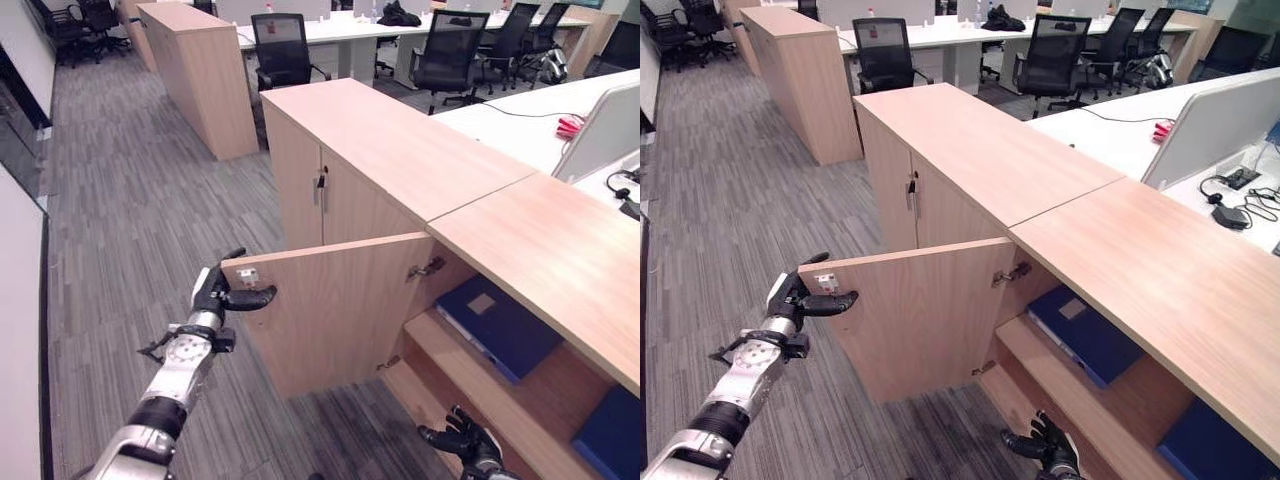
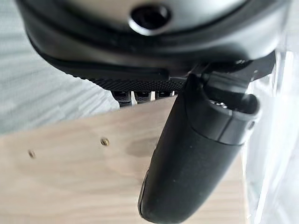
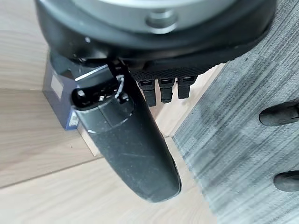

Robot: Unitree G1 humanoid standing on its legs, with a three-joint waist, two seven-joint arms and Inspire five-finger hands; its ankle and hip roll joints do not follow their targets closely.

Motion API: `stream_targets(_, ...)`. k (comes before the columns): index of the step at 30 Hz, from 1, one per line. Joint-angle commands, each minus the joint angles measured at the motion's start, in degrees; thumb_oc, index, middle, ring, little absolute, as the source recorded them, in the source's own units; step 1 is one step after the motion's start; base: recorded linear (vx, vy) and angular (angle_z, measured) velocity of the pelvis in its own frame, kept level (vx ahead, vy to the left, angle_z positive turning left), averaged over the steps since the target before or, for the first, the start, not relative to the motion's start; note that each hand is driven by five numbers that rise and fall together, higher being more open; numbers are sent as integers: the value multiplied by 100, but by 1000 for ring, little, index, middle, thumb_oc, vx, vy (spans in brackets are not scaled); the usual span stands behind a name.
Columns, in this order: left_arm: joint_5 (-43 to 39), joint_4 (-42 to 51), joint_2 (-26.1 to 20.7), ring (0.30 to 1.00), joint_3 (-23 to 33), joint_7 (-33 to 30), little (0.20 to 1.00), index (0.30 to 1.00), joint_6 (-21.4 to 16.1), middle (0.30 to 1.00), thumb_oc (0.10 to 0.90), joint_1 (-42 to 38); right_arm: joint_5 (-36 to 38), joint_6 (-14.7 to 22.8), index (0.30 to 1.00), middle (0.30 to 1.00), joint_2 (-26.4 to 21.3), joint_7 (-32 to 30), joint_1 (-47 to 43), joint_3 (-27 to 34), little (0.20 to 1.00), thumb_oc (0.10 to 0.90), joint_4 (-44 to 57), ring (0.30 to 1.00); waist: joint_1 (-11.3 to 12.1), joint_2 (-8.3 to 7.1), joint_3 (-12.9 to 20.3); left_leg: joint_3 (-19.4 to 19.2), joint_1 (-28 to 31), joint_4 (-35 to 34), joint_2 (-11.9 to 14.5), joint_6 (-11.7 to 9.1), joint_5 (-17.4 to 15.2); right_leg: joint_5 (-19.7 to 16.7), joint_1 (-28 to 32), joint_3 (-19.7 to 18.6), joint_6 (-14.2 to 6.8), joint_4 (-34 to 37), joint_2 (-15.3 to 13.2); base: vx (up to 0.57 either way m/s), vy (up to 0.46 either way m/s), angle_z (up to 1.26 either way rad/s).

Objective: Put the empty folder in the office cabinet

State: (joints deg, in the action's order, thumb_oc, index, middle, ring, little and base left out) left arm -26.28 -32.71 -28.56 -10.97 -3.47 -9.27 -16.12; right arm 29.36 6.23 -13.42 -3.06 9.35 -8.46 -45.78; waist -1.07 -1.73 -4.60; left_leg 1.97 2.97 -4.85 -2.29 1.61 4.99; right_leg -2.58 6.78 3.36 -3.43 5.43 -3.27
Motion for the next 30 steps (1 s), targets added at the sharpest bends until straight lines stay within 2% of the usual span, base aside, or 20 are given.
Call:
stream_targets(1,-30,781,348,900,-367,511,900,900,-630,900,800,-648,-129,303,900,900,-195,-2,-272,83,900,800,127,900,-28,80,141,157,300,-15,578,-575,-600,483,149,276,-408,-169,-246,-17,-32,6)
stream_targets(5,-198,1228,519,900,-329,722,900,900,-582,900,800,-97,-105,292,900,900,-182,-22,-296,156,900,800,130,900,7,118,82,153,290,-15,596,-598,-591,478,152,286,-386,-158,-237,-11,-29,3)
stream_targets(6,-321,1558,608,900,-319,912,900,900,-546,900,800,287,-93,293,900,900,-179,-27,-329,225,900,800,100,900,25,166,-19,141,264,72,637,-623,-554,498,130,251,-367,-185,-231,-79,-3,-2)
stream_targets(8,-344,1682,608,900,-339,999,900,900,-521,900,800,454,-62,309,900,900,-196,-62,-386,282,900,800,120,900,43,185,-130,131,149,249,635,-643,-536,494,109,227,-352,-199,-242,-129,6,-3)
stream_targets(9,-315,1897,549,900,-341,1101,900,900,-516,900,800,703,15,357,900,900,-284,-95,-592,332,900,800,139,900,112,171,-352,308,-218,828,527,-726,-600,456,-28,96,-318,-275,-298,-190,37,-10)
stream_targets(10,-292,1961,531,900,-340,1127,900,900,-515,900,800,831,46,365,900,900,-345,-128,-772,307,900,800,104,900,174,156,-425,665,-381,1079,391,-769,-706,438,-201,-44,-308,-362,-317,-224,63,-16)
stream_targets(12,-168,2108,488,900,-304,1182,900,900,-524,900,800,1222,37,364,900,900,-474,-111,-1036,248,900,800,-49,900,319,174,-395,1540,-481,1263,131,-703,-990,424,-562,-439,-325,-566,-281,-95,87,-30)
stream_targets(13,-152,2144,461,900,-280,1201,900,900,-535,900,800,1354,-14,349,900,900,-491,-113,-1126,230,900,800,-74,900,331,202,-362,1708,-441,1165,114,-661,-1045,398,-640,-580,-351,-592,-235,-21,119,-109)
stream_targets(16,-180,2286,426,900,-185,1373,900,900,-484,900,800,1803,-127,305,900,900,-492,-17,-1224,260,900,800,-140,900,353,228,-317,1498,-254,808,150,-458,-1106,270,-815,-825,-433,-614,-198,-16,134,-110)
stream_targets(17,-181,2293,424,900,-178,1377,900,900,-482,900,800,1818,-128,304,900,900,-491,-17,-1218,253,900,800,-138,900,383,226,-312,1462,-239,791,157,-454,-1104,267,-822,-861,-435,-616,-192,-1,104,-80)
stream_targets(18,-204,2297,410,900,-191,1424,900,900,-462,900,800,1917,-188,295,900,900,-492,-26,-1272,228,900,800,-95,900,365,201,-307,1303,-171,714,156,-399,-1119,184,-882,-954,-486,-597,-200,-64,182,-102)
stream_targets(19,-231,2349,363,900,-222,1502,900,900,-401,900,800,2010,-240,275,900,900,-455,-43,-1365,205,900,800,0,900,345,182,-318,949,-76,528,174,-328,-1103,59,-1019,-1110,-587,-539,-238,-66,180,-98)
stream_targets(20,-232,2349,363,900,-223,1502,900,900,-401,900,800,2010,-240,275,900,900,-454,-43,-1364,206,900,800,1,900,356,181,-319,938,-71,524,176,-327,-1103,58,-1021,-1120,-587,-540,-235,-131,202,-76)
stream_targets(22,-85,2448,217,900,-265,1599,900,900,-350,900,800,2125,-392,238,900,900,-383,-31,-1377,190,900,800,285,900,263,173,-361,512,47,202,184,-208,-1034,-91,-1282,-1184,-744,-579,-300,-127,129,-94)
stream_targets(24,-49,2438,207,900,-263,1579,900,900,-355,900,800,2095,-438,228,900,900,-339,-50,-1430,200,900,800,297,900,291,196,-416,387,63,108,204,-193,-1000,-137,-1476,-1038,-801,-722,-337,-112,26,-98)
stream_targets(25,14,2413,192,900,-308,1541,900,900,-327,900,800,2033,-480,220,900,900,-293,-88,-1540,176,900,800,299,900,337,261,-494,221,24,70,246,-201,-966,-130,-1646,-570,-823,-948,-464,-190,25,-78)
stream_targets(26,61,2394,192,900,-320,1496,900,900,-296,900,800,2014,-538,222,900,900,-269,-130,-1596,138,900,800,344,900,400,344,-535,25,-38,71,302,-223,-918,-5,-1655,137,-789,-1139,-667,-262,56,-70)
stream_targets(27,90,2363,206,900,-292,1474,900,900,-269,900,800,2035,-598,210,900,900,-233,-131,-1598,96,900,800,373,900,450,383,-520,-160,-102,62,323,-225,-858,67,-1607,657,-717,-1239,-812,-328,66,-78)
stream_targets(28,91,2412,226,900,-217,1481,900,900,-239,900,800,2171,-688,195,900,900,-147,-101,-1575,21,900,800,341,900,533,418,-490,-529,-151,90,387,-224,-789,193,-1455,1388,-603,-1506,-1087,-256,35,-90)
stream_targets(30,114,2438,217,900,-181,1494,900,900,-229,900,800,2279,-724,191,900,900,-116,-79,-1558,-2,900,800,322,900,584,402,-472,-692,-111,94,408,-210,-788,218,-1388,1482,-594,-1620,-1179,-142,-16,-102)
